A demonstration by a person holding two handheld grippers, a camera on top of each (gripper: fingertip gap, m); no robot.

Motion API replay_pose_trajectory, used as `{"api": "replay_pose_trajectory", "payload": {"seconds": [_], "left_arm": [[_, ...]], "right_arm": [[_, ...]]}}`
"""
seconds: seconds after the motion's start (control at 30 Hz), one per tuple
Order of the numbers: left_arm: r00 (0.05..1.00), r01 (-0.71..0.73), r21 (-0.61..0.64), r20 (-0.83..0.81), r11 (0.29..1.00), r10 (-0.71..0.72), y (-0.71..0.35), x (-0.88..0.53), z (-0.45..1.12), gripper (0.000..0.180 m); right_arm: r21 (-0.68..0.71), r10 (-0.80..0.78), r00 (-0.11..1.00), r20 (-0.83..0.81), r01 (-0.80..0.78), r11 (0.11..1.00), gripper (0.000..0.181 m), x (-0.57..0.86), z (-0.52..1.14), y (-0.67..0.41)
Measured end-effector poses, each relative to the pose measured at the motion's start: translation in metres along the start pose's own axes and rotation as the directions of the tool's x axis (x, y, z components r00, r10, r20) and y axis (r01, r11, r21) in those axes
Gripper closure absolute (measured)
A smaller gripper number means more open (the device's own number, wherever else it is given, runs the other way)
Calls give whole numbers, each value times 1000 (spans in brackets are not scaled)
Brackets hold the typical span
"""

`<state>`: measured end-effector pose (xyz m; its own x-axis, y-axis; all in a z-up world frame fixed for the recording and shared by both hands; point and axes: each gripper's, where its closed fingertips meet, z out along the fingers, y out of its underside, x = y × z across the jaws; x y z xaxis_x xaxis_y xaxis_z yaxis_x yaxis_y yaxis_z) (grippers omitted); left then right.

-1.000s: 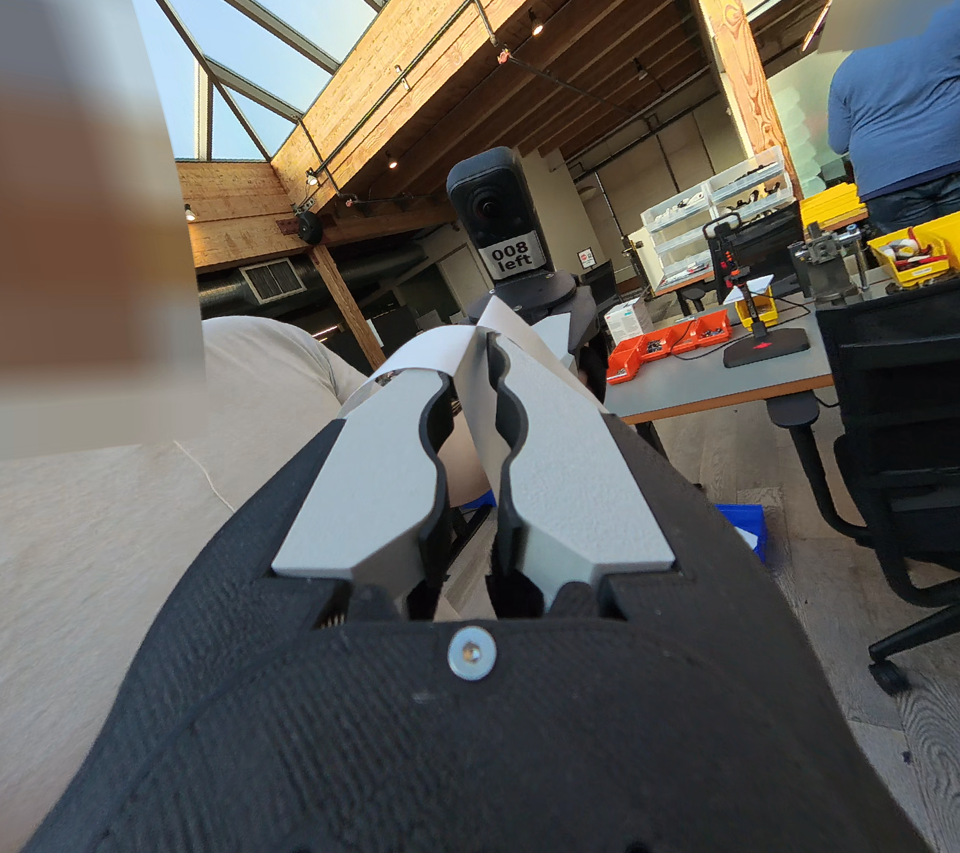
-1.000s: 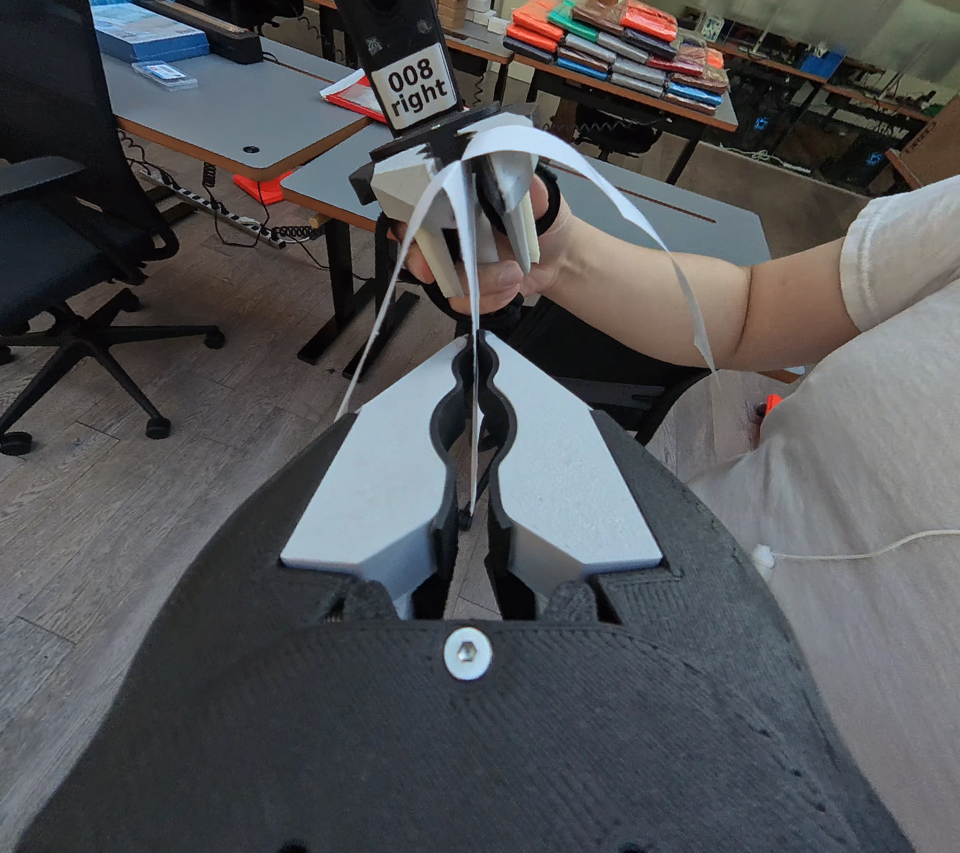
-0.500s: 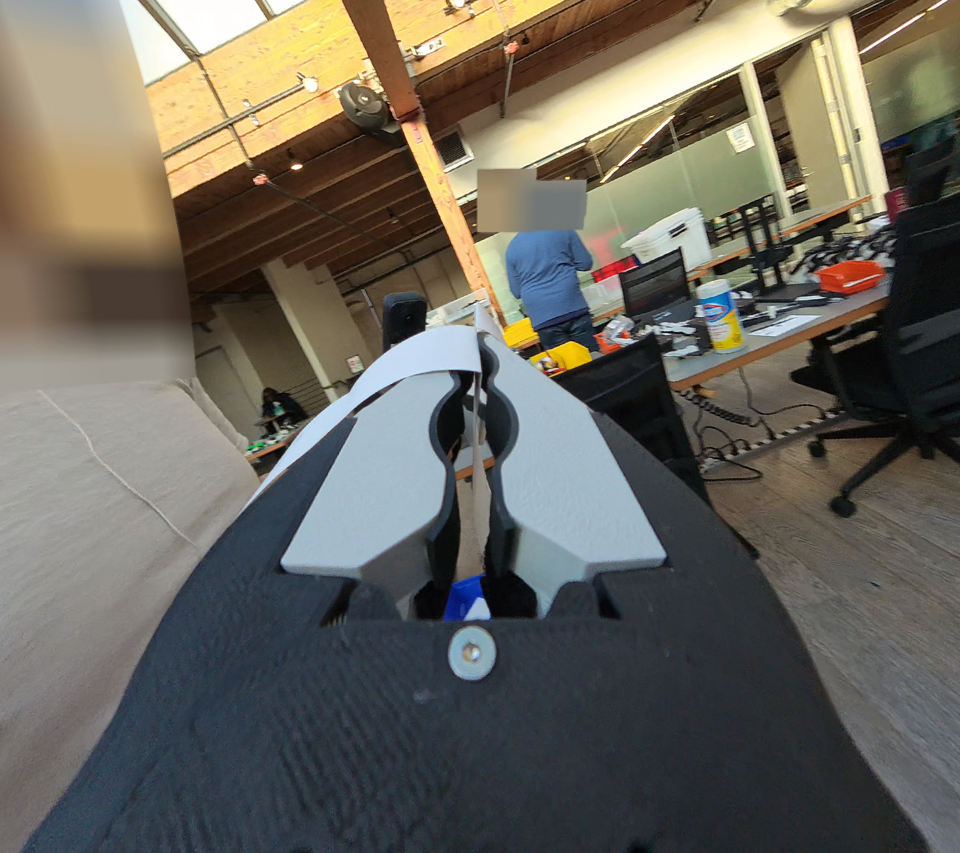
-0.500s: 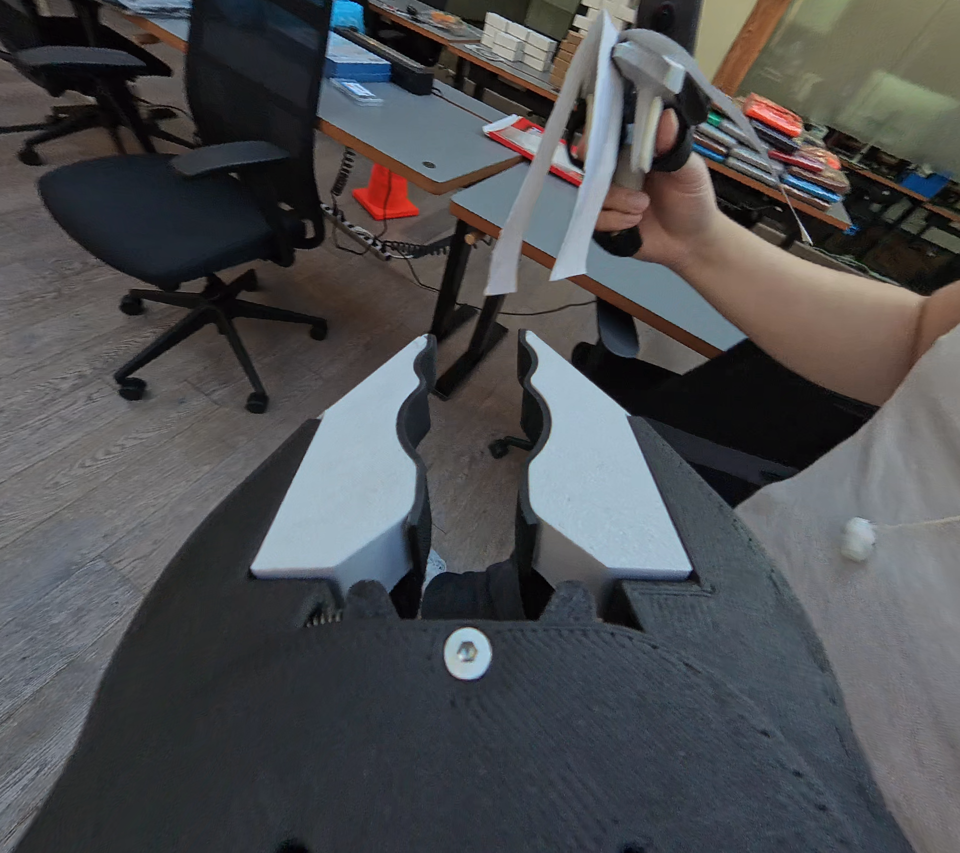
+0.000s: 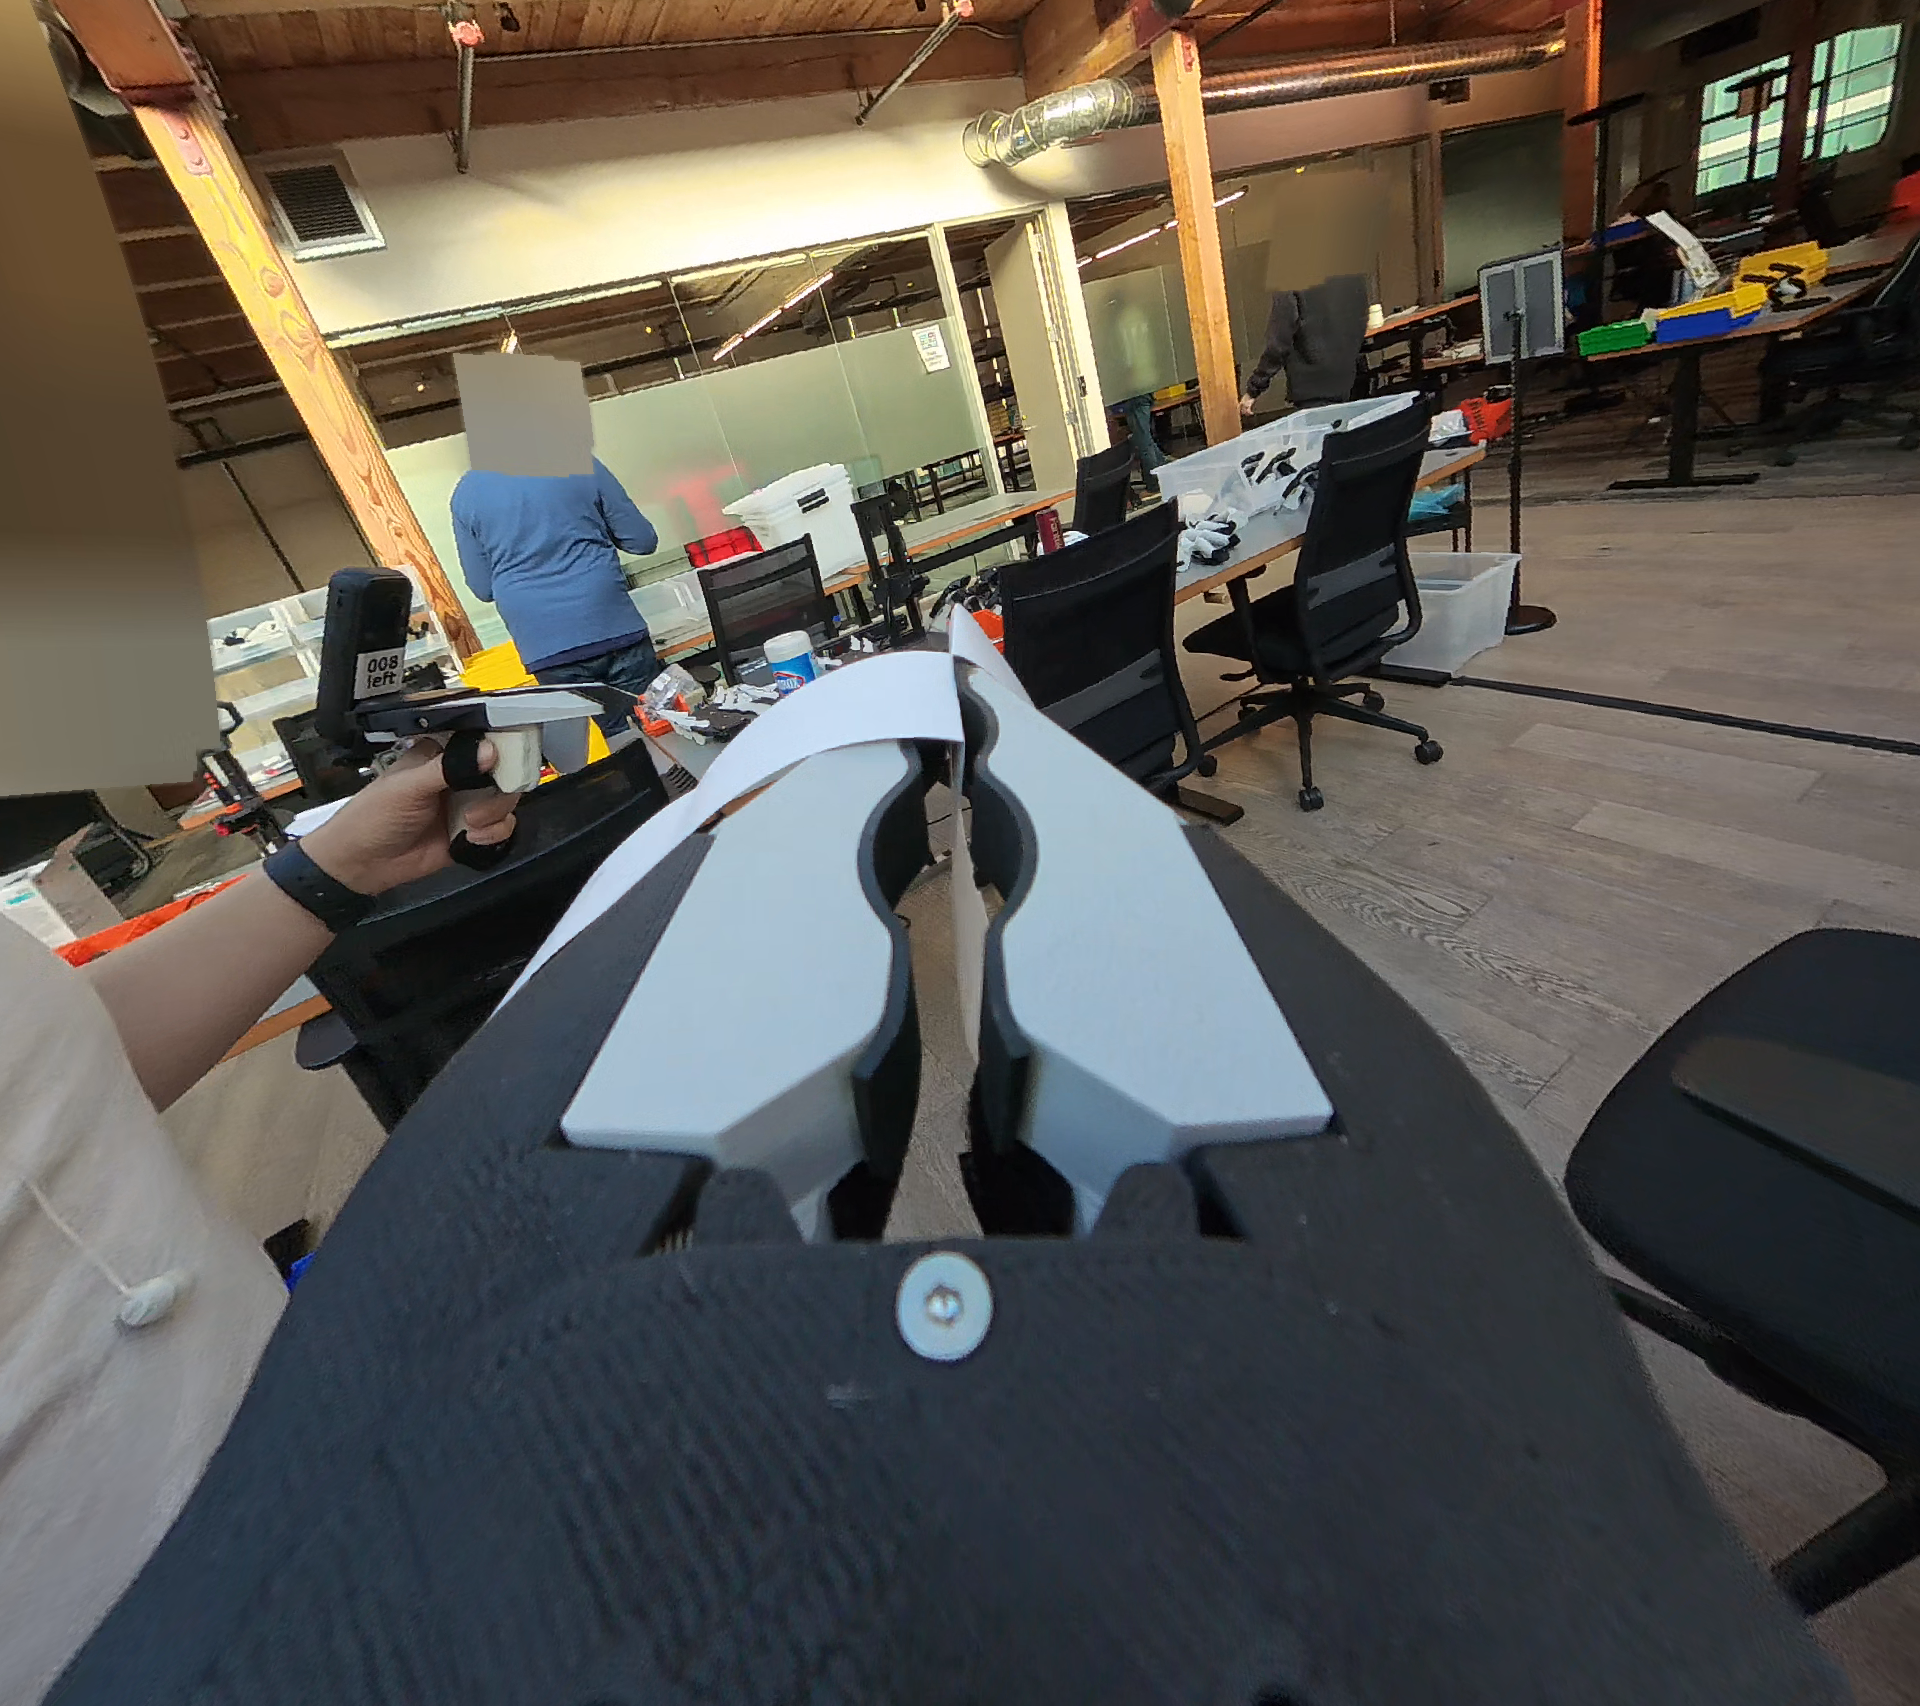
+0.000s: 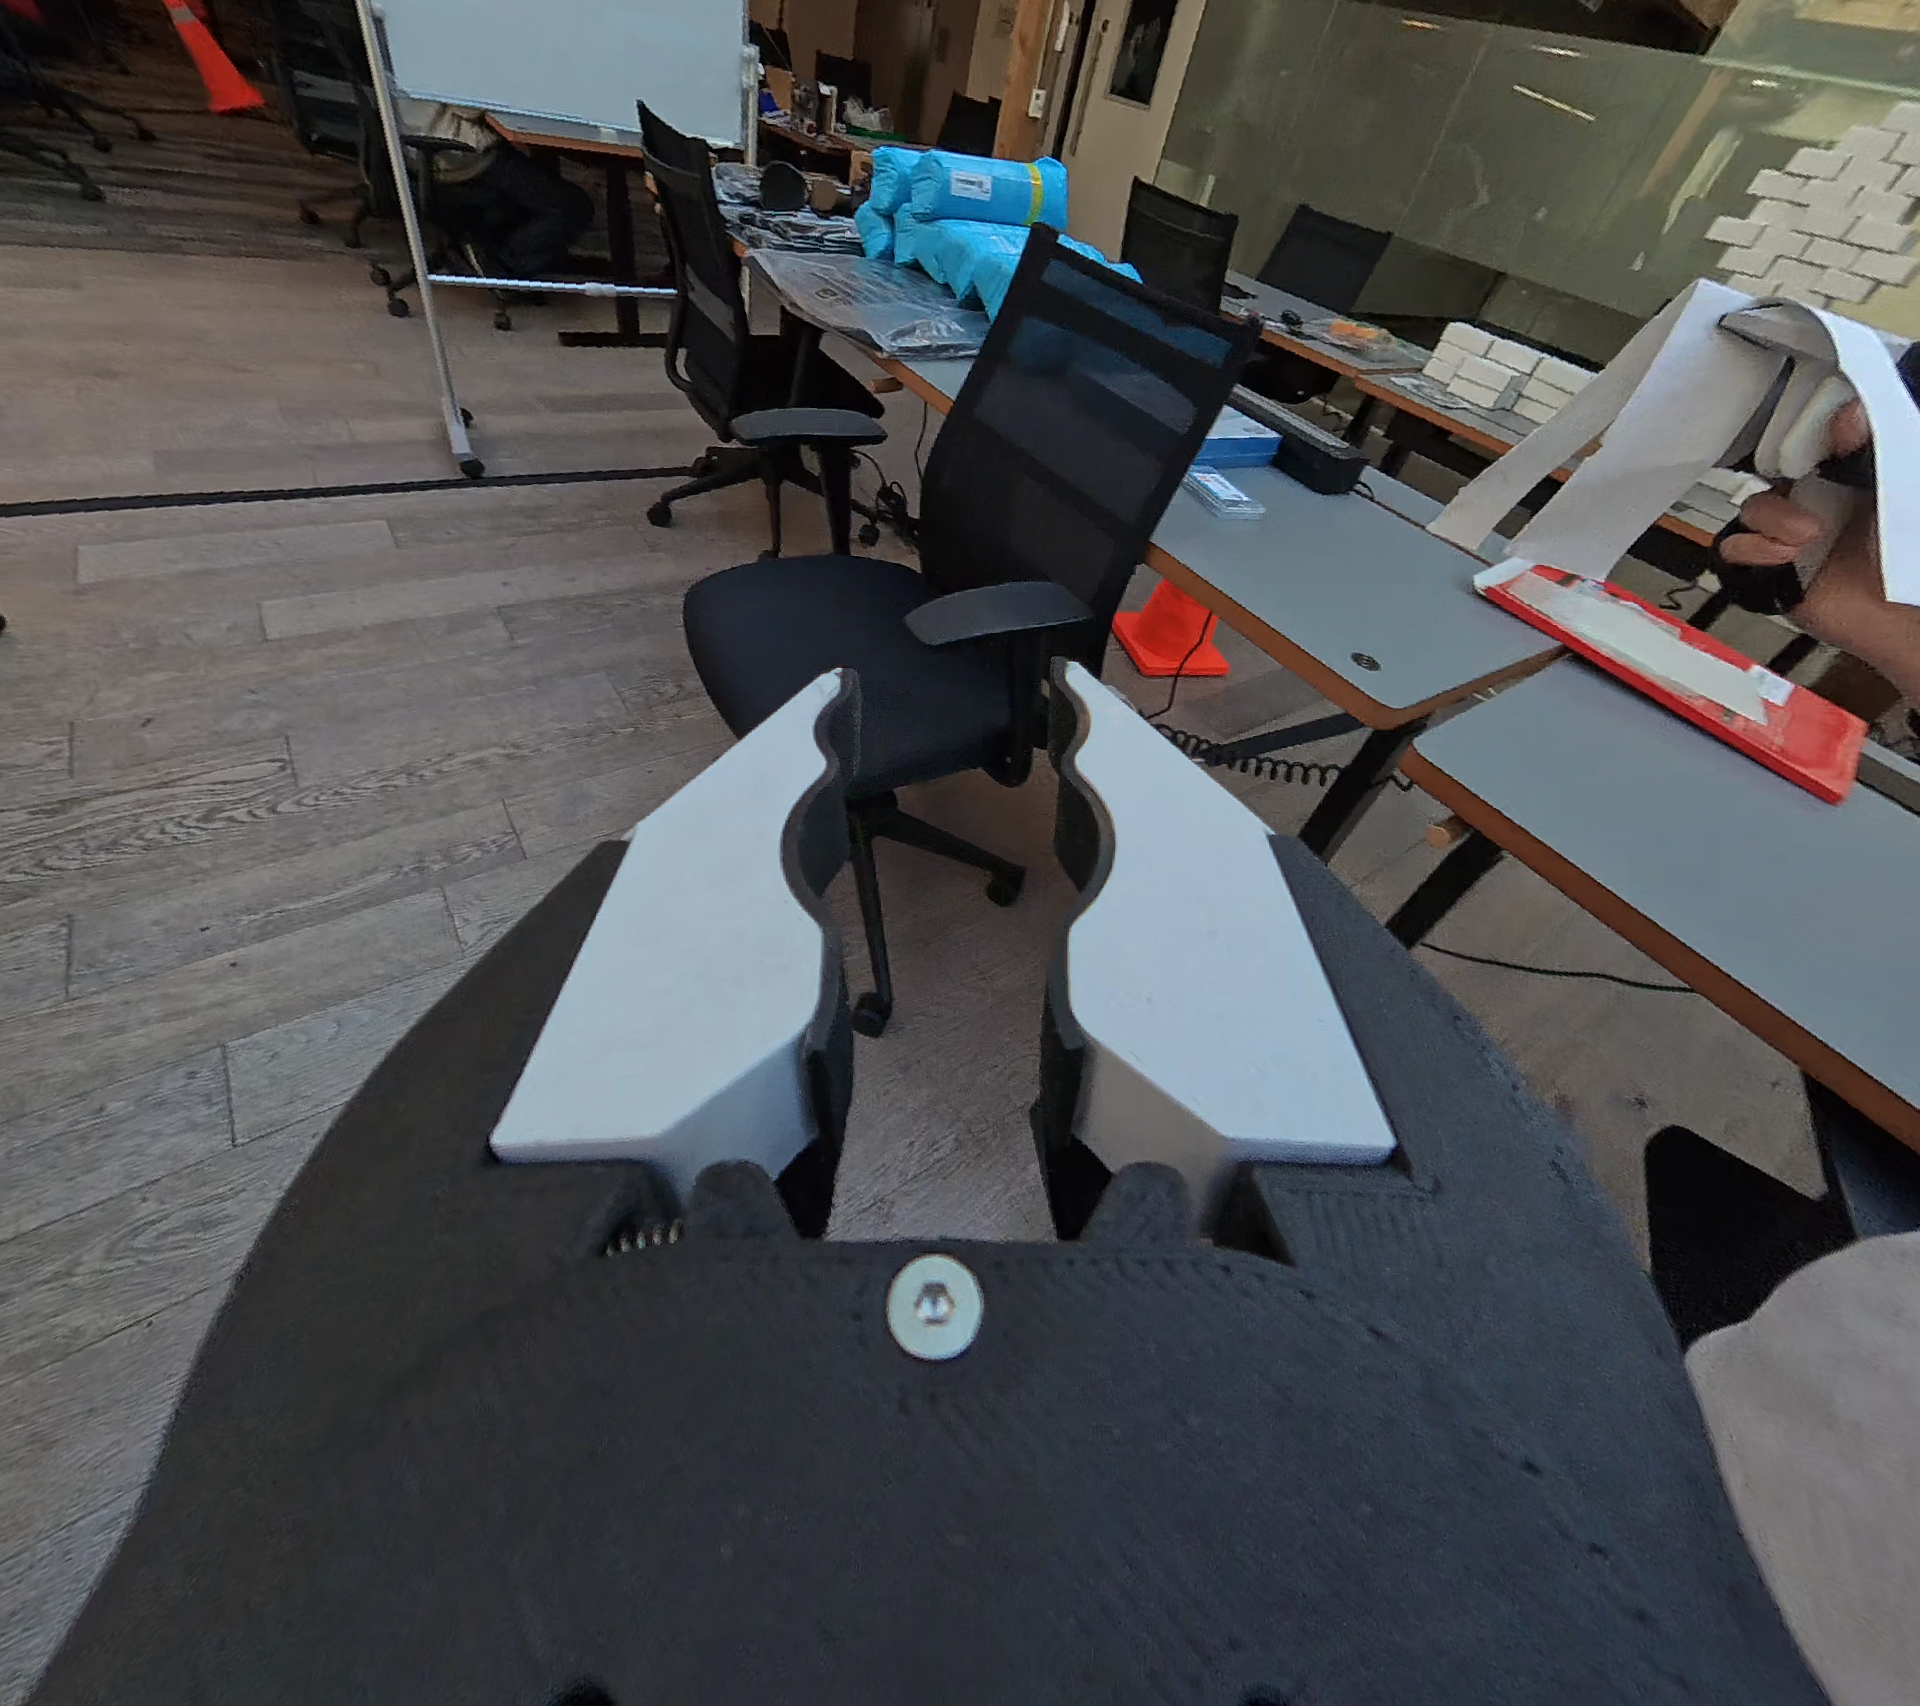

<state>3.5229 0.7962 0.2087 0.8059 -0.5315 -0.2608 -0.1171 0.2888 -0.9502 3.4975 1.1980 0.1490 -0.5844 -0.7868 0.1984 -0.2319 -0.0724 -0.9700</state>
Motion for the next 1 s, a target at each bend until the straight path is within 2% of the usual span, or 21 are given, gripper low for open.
{"api": "replay_pose_trajectory", "payload": {"seconds": [0.2,0.43,0.57,0.63,0.83,0.93,1.0], "left_arm": [[997,58,6,49,998,-58,-31,92,76,180],[985,25,51,171,998,-34,-59,164,182,180],[960,-26,-25,276,999,32,-59,181,256,180],[946,-18,-95,322,995,47,-48,183,295,180],[842,-57,-197,517,979,153,-58,170,419,180],[755,9,-212,642,977,132,-100,142,487,180],[703,110,-193,708,975,61,-151,116,538,180]], "right_arm": [[-9,21,999,45,-21,1000,143,-52,71,-24],[7,42,999,15,-42,999,142,-118,158,-48],[-1,11,999,-47,-11,1000,141,-134,184,-69],[-9,23,1000,-15,-23,1000,139,-148,191,-70],[25,-48,992,118,45,999,140,-180,175,-79],[29,-83,970,227,79,996,139,-207,156,-78],[69,-110,952,284,94,993,139,-218,137,-87]]}}
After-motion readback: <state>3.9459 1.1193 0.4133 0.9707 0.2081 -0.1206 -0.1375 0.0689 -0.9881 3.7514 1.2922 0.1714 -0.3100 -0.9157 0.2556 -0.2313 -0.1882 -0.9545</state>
